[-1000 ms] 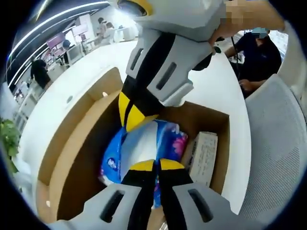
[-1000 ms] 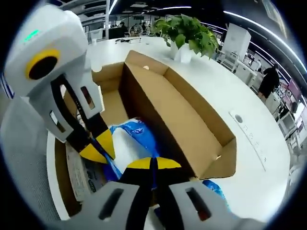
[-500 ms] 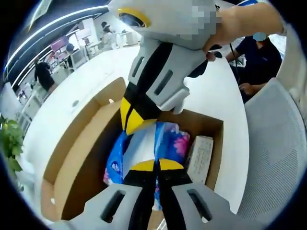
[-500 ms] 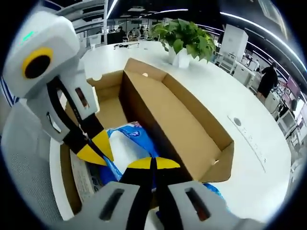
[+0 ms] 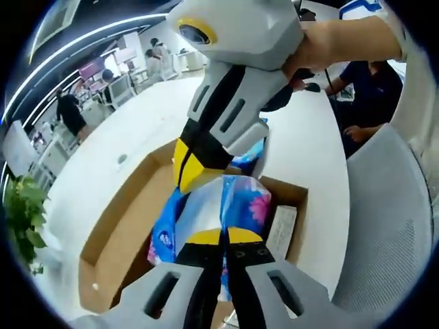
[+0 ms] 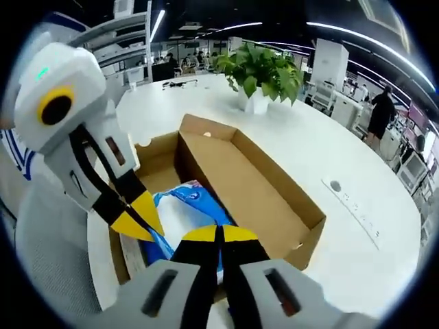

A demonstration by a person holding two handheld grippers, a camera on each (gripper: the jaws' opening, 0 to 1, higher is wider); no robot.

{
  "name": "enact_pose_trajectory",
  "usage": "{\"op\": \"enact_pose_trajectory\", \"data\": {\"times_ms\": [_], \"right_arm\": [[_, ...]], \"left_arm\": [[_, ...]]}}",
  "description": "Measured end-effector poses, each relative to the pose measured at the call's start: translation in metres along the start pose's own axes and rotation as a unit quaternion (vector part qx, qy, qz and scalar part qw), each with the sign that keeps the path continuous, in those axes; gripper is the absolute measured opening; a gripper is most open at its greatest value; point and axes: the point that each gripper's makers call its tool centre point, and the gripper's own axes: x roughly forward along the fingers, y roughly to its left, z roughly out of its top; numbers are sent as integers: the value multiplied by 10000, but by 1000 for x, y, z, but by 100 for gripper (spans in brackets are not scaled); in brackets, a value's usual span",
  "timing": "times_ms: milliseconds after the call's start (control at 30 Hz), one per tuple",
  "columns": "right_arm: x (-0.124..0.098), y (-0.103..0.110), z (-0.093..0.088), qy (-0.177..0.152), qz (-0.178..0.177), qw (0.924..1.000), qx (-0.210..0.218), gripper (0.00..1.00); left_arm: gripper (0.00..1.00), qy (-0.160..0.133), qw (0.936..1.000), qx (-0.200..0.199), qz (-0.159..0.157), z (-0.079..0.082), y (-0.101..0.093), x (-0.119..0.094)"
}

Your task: Operate the shoe box by opening the lid, removing the specified soft item, and placing it in the target area until the item is outside and the box remains undamaged.

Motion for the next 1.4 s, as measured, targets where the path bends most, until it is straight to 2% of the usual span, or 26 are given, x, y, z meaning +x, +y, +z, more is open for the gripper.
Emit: {"op": "enact_pose_trajectory", "data": {"times_ms": [367,667,900,1400], "right_arm": [[-20,1,18,-152,24,9998,-146,0],[-38,-6,20,-160,4,9997,-165,0],[-59,-19,9,-117,-82,9999,-34,0],[-98,-52,-24,-32,-396,9988,280,0]], "left_arm": [[0,-80,9998,153,71,23,-2,-21],[0,-175,9997,157,-4,45,-8,-20],[0,-275,9990,304,-199,72,-17,-7],[0,-461,9955,603,-567,117,-42,28]]}}
